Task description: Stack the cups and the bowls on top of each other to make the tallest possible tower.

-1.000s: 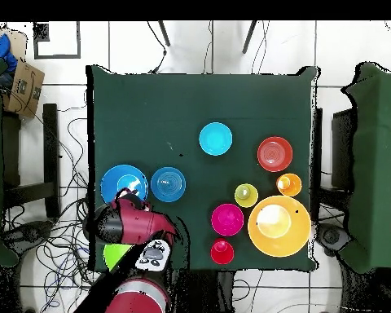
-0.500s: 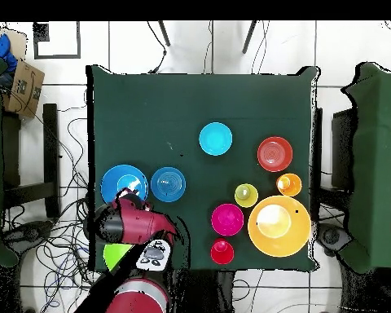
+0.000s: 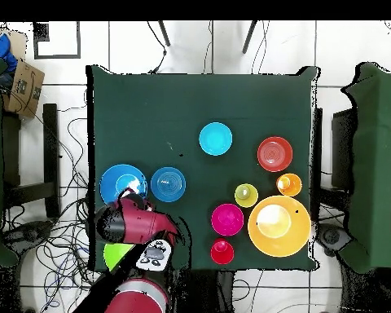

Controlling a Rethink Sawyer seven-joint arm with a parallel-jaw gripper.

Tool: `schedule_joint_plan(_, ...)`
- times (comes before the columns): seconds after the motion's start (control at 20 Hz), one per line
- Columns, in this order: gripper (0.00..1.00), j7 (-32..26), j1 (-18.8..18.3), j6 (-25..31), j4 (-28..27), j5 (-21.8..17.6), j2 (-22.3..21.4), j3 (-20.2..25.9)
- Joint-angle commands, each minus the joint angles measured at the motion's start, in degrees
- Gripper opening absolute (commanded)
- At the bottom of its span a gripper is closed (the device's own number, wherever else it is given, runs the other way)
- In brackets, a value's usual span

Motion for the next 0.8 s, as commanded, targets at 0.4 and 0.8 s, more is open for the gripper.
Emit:
schedule_joint_plan(0.4,0.00,6.9,1.8,2.2,-3.8,1.0,4.1,1.4)
schedule_joint_plan(0.8,0.00,6.6,1.4,1.8,-4.4,0.7,5.0,1.5)
